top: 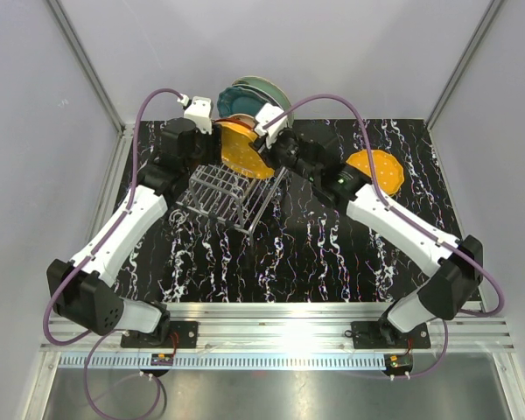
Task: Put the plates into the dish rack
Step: Pass the plate from the left arm to the right, then insert the plate into the dish rack
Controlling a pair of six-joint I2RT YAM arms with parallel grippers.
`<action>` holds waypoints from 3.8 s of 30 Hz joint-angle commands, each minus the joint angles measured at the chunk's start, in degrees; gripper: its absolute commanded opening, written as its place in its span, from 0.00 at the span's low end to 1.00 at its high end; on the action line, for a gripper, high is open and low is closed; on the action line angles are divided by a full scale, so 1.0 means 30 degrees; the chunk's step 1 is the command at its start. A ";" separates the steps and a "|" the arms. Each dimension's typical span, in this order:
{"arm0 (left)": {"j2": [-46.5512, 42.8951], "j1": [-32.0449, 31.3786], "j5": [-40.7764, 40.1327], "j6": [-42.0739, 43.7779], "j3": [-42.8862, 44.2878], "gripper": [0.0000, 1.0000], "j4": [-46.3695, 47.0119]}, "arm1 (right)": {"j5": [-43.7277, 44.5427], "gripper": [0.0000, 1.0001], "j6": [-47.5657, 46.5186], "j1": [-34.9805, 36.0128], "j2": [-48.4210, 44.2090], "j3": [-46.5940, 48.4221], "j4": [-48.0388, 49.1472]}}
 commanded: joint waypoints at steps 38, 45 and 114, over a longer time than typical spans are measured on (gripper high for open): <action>-0.1175 -0.0030 -0.1456 0.0781 -0.0083 0.66 0.1703 | -0.2100 0.57 0.1055 0.0615 0.1125 0.2956 -0.0510; -0.1234 -0.0030 -0.1485 0.1015 -0.0142 0.60 0.1733 | -0.2334 0.50 0.1260 0.0615 0.0803 0.2927 -0.0574; -0.3842 -0.0030 -0.1280 0.1161 -0.1928 0.87 0.3842 | -0.0695 0.61 0.1788 0.0615 0.2941 0.4538 -0.1102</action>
